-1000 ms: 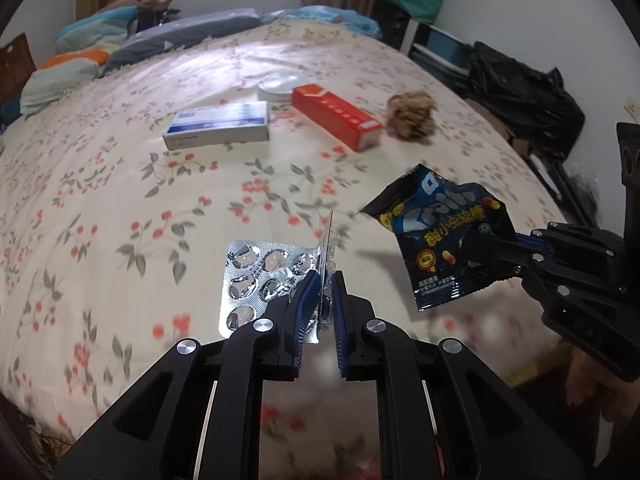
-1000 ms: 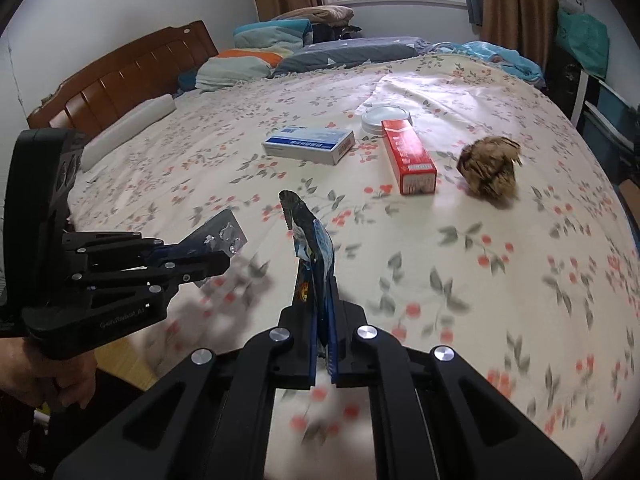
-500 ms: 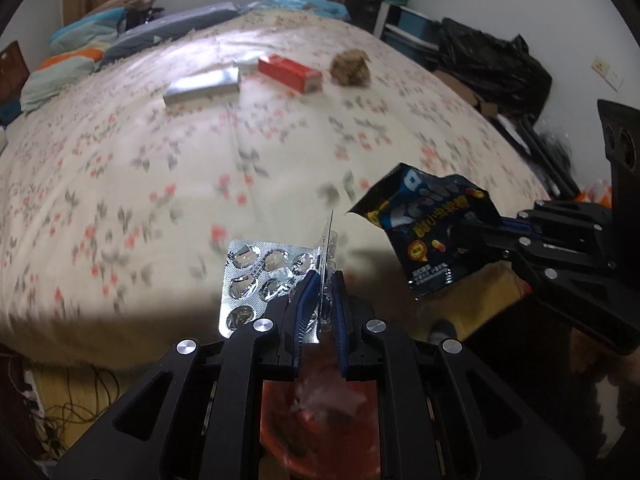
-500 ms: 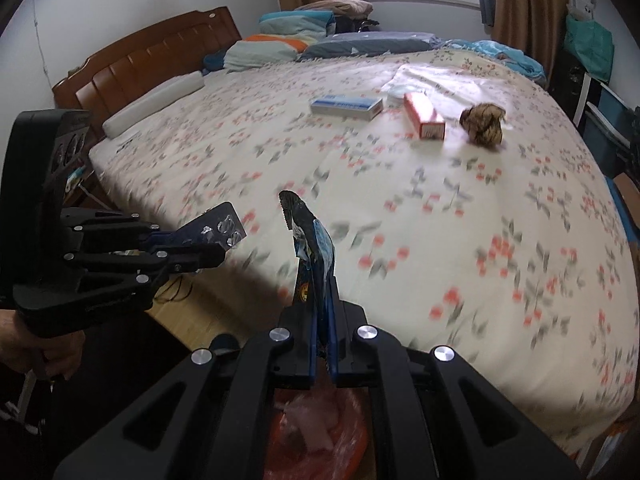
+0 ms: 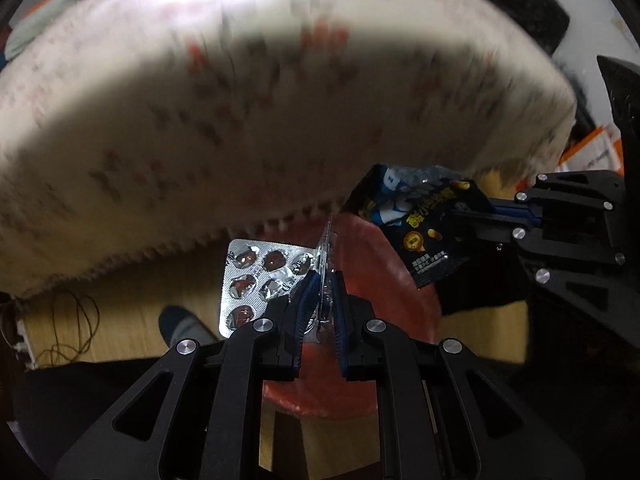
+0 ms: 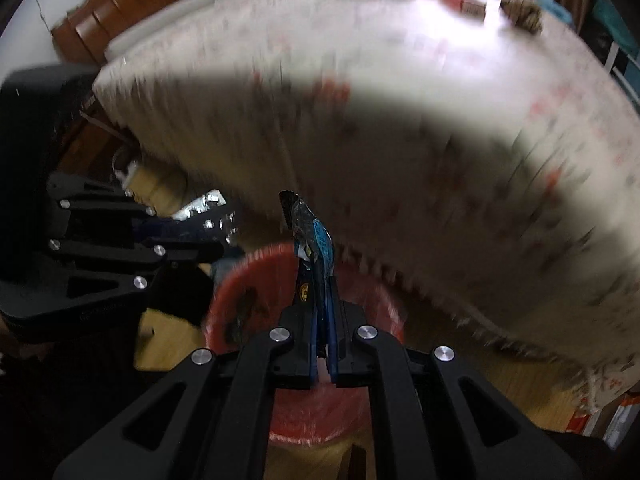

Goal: Collect trash
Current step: 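Carry the blister pack with the left tool while the right tool carries the wrapper to the bin, then open the left tool while the right tool opens, dropping blister pack and wrapper into the bin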

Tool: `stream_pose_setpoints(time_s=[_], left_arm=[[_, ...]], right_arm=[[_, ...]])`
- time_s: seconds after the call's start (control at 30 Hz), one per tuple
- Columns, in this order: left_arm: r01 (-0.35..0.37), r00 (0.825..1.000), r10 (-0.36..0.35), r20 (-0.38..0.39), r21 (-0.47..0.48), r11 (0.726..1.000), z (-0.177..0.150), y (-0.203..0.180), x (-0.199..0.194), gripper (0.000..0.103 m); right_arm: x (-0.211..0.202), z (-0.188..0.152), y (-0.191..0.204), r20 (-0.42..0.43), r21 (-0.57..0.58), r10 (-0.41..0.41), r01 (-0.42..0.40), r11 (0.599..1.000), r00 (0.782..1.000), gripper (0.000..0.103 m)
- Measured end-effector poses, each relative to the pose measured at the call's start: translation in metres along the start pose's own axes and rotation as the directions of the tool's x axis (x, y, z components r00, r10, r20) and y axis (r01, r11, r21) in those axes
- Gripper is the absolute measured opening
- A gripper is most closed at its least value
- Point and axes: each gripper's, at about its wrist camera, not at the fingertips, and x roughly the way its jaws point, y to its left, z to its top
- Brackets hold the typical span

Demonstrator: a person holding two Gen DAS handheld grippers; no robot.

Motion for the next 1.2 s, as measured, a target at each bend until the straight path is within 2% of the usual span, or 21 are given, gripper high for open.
stream_pose_setpoints(time_s=[0.23,0.57,0.73,0.8,0.87,1.2], left_arm=[[0.020,0.991,-0.024,-0.131,-0.037,0.999,-0.005,0.011,0.051,0.013],[0.018,0.968,-0.026,-0.249,-0.037,0.999,-0.008,0.008,0.099,0.013],[0.016,0.960,-0.025,-0.278,-0.034,0.999,-0.007,0.006,0.111,0.015],[0.014,0.959,-0.023,-0.282,-0.036,0.999,-0.007,0.007,0.112,0.021],[0.013,0.960,-0.024,-0.281,-0.040,0.999,-0.008,0.007,0.112,0.031],[-0.015,0.968,-0.007,-0.250,-0.087,0.996,-0.005,0.020,0.104,0.035]], right_arm=[[0.051,-0.019,-0.001,-0.140,-0.011,-0.007,0.006,1.000,0.990,0.004],[0.082,-0.032,-0.009,-0.230,0.007,0.012,-0.011,1.000,0.973,0.004],[0.087,-0.034,-0.013,-0.248,0.014,0.021,-0.018,1.000,0.969,0.004],[0.088,-0.034,-0.014,-0.253,0.018,0.025,-0.021,1.000,0.967,0.004],[0.092,-0.035,-0.014,-0.260,0.020,0.028,-0.024,1.000,0.965,0.004],[0.106,-0.039,-0.009,-0.307,0.002,0.039,-0.040,0.999,0.951,0.004]])
